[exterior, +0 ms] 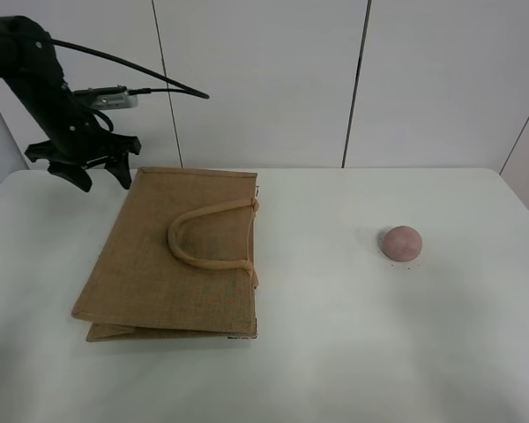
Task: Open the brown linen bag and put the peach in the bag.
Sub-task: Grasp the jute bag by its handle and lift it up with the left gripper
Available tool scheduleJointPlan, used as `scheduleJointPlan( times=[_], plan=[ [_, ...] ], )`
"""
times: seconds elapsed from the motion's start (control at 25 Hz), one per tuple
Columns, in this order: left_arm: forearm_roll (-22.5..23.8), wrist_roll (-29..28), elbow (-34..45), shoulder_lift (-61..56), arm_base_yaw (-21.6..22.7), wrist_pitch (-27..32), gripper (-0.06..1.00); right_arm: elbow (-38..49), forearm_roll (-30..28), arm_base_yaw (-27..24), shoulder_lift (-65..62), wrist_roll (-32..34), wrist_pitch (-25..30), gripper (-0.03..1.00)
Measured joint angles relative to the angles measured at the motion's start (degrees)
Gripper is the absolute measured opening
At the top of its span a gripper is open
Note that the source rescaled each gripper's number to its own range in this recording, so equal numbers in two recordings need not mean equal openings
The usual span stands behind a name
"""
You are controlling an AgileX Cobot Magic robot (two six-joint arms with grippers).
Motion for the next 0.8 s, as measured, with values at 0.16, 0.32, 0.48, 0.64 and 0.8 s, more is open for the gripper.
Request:
scheduleJointPlan(
  times=[0.16, 0.32, 0.48, 0.64, 0.8],
  plan=[
    [-0.5, -2.3, -0.4, 3.7, -5.2, -0.1, 1.0, 0.0, 0.0, 0.0, 0.0, 0.0, 0.0, 1.0],
    [-0.6, -3.7, -0.4, 6.6, -9.4, -1.7, 1.0, 0.0, 0.0, 0.0, 0.0, 0.0, 0.0, 1.0],
    [-0.7, -4.7, -0.5, 9.0, -10.4, -3.7, 1.0, 0.0, 0.0, 0.0, 0.0, 0.0, 0.0, 1.0],
    [2.3, -5.5, -0.6, 10.4, -9.8, -5.0, 1.0, 0.0, 0.0, 0.0, 0.0, 0.0, 0.0, 1.0],
    [3.0, -5.6, -0.6, 11.5, -9.5, -6.1, 1.0, 0.0, 0.0, 0.0, 0.0, 0.0, 0.0, 1.0]
  ],
)
